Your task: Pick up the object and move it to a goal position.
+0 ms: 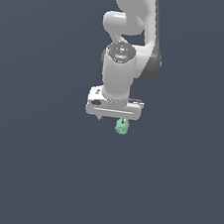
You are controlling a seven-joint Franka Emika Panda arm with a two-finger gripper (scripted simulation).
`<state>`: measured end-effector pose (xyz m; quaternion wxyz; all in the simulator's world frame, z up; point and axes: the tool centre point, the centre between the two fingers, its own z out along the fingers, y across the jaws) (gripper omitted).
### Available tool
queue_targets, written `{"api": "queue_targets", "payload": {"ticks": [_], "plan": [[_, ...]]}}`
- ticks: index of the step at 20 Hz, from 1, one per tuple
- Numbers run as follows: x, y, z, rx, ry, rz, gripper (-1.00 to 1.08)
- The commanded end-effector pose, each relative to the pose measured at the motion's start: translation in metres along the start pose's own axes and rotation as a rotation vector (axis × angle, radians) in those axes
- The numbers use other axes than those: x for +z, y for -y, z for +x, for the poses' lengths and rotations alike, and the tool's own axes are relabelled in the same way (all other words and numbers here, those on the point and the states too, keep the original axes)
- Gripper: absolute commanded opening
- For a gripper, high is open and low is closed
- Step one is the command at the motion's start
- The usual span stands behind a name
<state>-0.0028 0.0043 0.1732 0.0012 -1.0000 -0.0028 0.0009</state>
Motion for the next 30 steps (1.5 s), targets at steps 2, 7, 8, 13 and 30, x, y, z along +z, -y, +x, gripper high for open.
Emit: {"api": "queue_targets", "payload": {"ticks": [2,7,8,13,30], "plan": [[0.0,0.0,0.0,0.0,0.0,0.0,1.0],[0.0,-0.012,0.004,0.009,-0.003,-0.016,1.0],[0.0,-0.015,0.005,0.012,-0.003,-0.019,1.0],[-0.001,-0.02,0.006,0.023,-0.004,-0.025,1.0],[0.015,-0.008,-0.004,-0.216,0.001,-0.026,1.0]]}}
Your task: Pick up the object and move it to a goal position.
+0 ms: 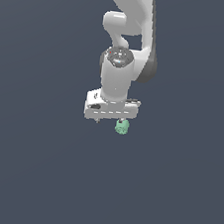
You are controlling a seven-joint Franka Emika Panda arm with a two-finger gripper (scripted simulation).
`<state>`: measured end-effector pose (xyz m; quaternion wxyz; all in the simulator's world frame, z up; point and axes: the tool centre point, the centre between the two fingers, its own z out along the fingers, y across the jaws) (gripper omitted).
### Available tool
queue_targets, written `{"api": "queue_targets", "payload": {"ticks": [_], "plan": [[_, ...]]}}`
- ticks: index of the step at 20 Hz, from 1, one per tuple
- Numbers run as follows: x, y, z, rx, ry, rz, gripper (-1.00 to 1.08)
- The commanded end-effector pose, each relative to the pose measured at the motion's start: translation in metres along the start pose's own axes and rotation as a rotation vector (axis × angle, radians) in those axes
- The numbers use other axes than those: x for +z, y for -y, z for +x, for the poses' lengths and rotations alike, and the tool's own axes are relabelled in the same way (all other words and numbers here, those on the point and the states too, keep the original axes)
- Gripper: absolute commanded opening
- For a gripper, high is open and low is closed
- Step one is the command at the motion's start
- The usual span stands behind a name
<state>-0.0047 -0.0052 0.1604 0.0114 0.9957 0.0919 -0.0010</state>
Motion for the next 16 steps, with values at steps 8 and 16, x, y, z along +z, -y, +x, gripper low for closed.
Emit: {"api": "queue_targets", "payload": {"ticks": [8,16], "plan": [[0.017,0.017,-0.009,-0.277,0.002,0.001,1.0],[0.032,0.032,-0.018,-0.522,0.001,0.003,1.0]]}}
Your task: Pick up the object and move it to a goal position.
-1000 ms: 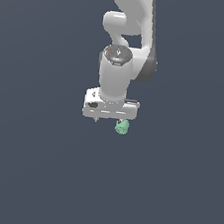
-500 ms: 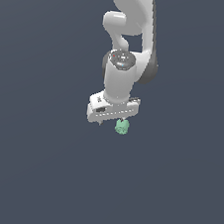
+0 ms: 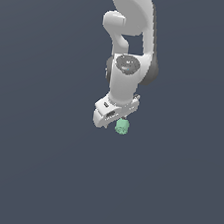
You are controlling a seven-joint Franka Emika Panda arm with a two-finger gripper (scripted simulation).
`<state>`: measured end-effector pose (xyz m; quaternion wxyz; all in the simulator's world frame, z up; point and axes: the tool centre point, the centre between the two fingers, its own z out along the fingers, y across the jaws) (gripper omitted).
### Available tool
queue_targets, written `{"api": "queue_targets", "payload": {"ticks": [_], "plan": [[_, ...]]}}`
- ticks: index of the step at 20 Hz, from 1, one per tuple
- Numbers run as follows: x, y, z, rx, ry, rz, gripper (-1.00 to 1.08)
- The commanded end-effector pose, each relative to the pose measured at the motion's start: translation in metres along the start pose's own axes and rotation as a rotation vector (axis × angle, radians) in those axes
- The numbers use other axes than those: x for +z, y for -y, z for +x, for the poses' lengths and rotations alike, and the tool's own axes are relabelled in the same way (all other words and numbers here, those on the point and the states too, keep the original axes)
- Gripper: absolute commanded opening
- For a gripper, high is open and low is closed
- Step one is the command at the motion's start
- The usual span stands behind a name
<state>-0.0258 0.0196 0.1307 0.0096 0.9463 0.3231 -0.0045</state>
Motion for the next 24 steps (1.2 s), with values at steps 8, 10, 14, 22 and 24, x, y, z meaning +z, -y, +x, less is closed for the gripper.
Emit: {"api": "queue_targets", "payload": {"ticks": [8,10,14,22,24], "plan": [[0.016,0.022,-0.001,-0.294,-0.004,0.003,1.0],[0.019,0.027,-0.002,-0.356,-0.006,0.004,1.0],[0.025,0.036,-0.002,-0.479,-0.009,0.006,1.0],[0.034,0.052,-0.004,-0.669,-0.016,0.008,1.0],[0.036,0.054,-0.004,-0.7,-0.017,0.008,1.0]]}}
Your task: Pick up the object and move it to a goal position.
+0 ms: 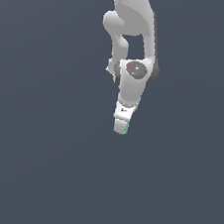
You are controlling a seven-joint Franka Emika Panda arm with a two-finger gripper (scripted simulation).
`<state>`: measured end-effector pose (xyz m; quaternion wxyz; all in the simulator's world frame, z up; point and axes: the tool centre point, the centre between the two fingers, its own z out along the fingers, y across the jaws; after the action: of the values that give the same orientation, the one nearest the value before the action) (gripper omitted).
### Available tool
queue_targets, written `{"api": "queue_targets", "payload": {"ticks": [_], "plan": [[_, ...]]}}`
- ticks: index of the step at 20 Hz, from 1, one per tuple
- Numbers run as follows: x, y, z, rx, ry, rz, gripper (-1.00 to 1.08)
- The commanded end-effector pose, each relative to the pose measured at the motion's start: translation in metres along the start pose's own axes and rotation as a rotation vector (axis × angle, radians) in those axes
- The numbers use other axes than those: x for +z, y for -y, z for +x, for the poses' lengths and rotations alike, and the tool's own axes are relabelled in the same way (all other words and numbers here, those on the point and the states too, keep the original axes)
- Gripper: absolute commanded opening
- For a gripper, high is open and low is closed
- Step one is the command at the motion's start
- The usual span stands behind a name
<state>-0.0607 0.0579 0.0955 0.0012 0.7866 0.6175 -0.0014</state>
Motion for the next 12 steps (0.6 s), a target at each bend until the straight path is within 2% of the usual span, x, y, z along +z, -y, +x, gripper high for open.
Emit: {"api": "queue_targets", "payload": {"ticks": [1,12], "plan": [[0.0018,0.0027,0.0017,-0.041,-0.002,0.0,1.0],[0.0052,0.0059,0.0037,-0.086,-0.004,0.0,1.0]]}}
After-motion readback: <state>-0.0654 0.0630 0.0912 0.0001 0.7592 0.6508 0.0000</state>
